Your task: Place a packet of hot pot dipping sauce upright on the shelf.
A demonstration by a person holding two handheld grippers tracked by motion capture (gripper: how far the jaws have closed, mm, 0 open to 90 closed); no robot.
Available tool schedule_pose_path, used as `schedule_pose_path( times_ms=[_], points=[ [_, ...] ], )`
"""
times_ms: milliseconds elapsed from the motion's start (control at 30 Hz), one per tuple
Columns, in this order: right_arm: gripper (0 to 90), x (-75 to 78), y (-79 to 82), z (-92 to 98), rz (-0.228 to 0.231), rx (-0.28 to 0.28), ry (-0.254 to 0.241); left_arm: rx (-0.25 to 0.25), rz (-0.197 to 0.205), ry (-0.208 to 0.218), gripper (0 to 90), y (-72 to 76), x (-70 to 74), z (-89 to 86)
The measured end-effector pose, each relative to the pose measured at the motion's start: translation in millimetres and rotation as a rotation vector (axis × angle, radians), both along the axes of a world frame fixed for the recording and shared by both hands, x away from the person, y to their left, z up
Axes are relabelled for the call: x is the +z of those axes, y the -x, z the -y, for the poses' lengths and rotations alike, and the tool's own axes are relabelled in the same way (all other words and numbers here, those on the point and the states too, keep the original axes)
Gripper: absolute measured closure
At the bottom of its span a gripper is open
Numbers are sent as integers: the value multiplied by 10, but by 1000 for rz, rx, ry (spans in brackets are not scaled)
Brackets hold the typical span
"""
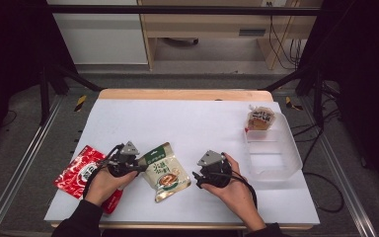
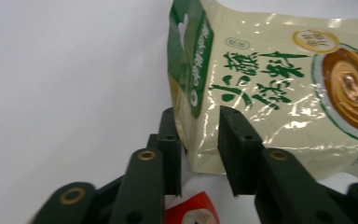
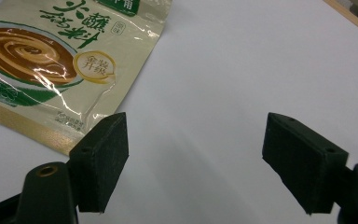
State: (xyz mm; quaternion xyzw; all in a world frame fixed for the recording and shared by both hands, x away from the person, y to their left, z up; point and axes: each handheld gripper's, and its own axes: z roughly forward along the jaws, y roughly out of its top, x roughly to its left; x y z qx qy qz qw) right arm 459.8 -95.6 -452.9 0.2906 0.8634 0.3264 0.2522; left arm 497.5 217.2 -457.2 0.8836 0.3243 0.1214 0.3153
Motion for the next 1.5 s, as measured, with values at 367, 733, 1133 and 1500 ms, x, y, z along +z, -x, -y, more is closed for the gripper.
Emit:
schedule_pose_path(
  times_ms=[367, 733, 1133, 1500],
  points=[
    [226, -5, 1, 0, -1, 0, 8, 4, 2, 17, 898, 3, 33, -20],
    [202, -14, -4, 6, -4, 1, 13, -14, 24, 27, 900, 35, 170, -35],
    [199, 249, -37, 10, 57, -7, -18, -100, 39, 60, 900, 64, 746, 74],
    [197, 633, 28, 168, 86, 11, -67, -214, 103, 23, 900, 278, 1173, 360]
  ],
)
